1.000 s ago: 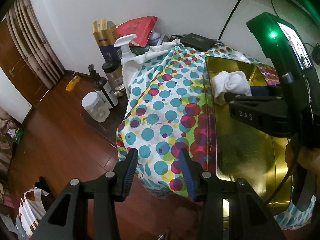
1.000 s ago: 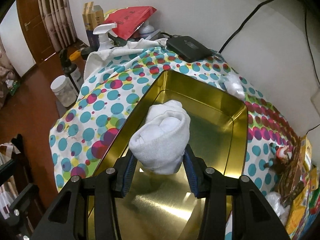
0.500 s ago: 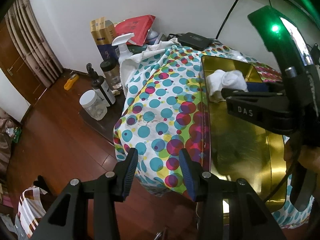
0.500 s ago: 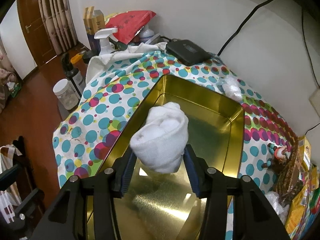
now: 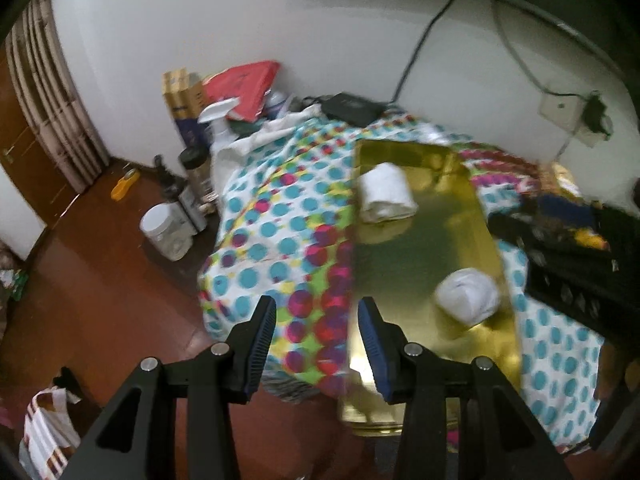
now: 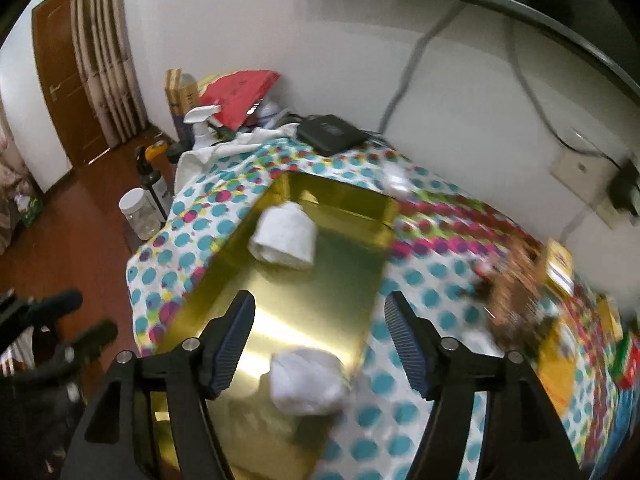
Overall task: Organize objects
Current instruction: 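Withdraw both tools from the tray back over the snack bags, then grasp the yellow snack bag with the right tool while the left tool grasps the white sock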
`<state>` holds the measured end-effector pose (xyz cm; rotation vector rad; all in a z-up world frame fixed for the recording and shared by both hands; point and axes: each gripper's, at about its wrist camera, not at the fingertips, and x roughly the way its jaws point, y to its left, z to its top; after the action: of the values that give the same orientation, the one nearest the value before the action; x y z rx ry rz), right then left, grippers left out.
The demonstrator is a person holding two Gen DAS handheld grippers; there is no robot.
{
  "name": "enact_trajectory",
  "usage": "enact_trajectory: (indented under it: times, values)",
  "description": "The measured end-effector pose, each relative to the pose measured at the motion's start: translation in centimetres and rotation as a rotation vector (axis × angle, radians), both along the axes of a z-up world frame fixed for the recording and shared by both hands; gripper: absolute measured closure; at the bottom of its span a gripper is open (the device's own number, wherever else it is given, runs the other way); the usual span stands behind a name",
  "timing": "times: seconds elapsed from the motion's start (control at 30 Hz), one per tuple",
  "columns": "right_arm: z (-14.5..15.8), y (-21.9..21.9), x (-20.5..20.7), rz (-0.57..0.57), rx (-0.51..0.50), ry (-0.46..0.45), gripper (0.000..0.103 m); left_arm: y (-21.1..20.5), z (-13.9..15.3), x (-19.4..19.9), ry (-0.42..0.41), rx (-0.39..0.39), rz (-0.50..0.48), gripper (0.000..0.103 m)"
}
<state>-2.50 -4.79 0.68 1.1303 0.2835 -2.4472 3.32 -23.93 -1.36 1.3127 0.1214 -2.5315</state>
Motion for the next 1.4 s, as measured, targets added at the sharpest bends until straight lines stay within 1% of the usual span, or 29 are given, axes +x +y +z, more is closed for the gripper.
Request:
enact_trajectory:
  times: [0.07,0.2,0.27,0.33,0.47,0.57,0.63,0.73,0.8,0.93,1.0,1.07,1.13,1.23,1.33,1.4]
  values:
    - [-0.1,3.0,1.2,-0.041,-0.007,0.001,0.037,1.7,0.3,0.1,0.019,0.014,-0.042,0.059]
    - [-1.0,8.8,3.4,-0.138,0.017,0.018,0.036,5.5,0.4,0.1,0.042,0.015,-0.127,0.059]
    - [-1.7,11.9,4.2,-0.199,0.028,0.02,0.034,7.8,0.4,0.2,0.062,0.019,-0.18,0.059]
    - [-2.4,14.4,4.5,-0.245,0.033,0.009,0.033,9.6,0.3,0.2,0.069,0.022,-0.214,0.059]
    - [-3.9,19.5,4.7,-0.347,0.038,-0.009,0.033,13.3,-0.5,0.3,0.067,0.057,-0.3,0.059]
    - [-4.9,21.3,4.6,-0.38,0.009,-0.026,0.033,15.6,-1.5,0.4,0.051,0.086,-0.344,0.059]
    - [-5.6,21.8,4.3,-0.387,0.007,-0.031,0.033,16.6,-2.1,0.7,0.043,0.095,-0.356,0.059]
    - [-6.4,21.3,4.0,-0.382,0.019,-0.02,0.019,17.8,-3.0,1.0,0.024,0.101,-0.372,0.059]
    - [-6.9,20.5,3.6,-0.373,0.034,0.002,0.019,18.4,-3.5,1.3,0.015,0.107,-0.386,0.059]
    - [-7.6,18.8,2.0,-0.374,0.103,0.043,0.019,18.8,-4.1,1.4,0.004,0.11,-0.393,0.059]
    - [-7.9,18.1,0.8,-0.402,0.153,0.069,0.016,18.9,-4.3,1.2,-0.006,0.106,-0.394,0.059]
    - [-8.1,17.8,-0.1,-0.412,0.171,0.086,0.012,18.9,-4.7,1.1,-0.017,0.101,-0.396,0.059]
    - [-8.5,17.6,-1.2,-0.425,0.205,0.091,0.011,18.9,-5.0,0.9,-0.025,0.105,-0.395,0.059]
    - [-9.0,17.4,-2.6,-0.427,0.209,0.076,0.011,18.8,-5.5,0.6,-0.04,0.111,-0.397,0.059]
    - [-9.1,17.9,-3.6,-0.439,0.178,0.054,0.011,18.9,-5.9,0.3,-0.049,0.113,-0.401,0.059]
    - [-9.0,18.4,-4.2,-0.445,0.148,0.039,0.014,18.9,-6.3,0.0,-0.061,0.114,-0.398,0.059]
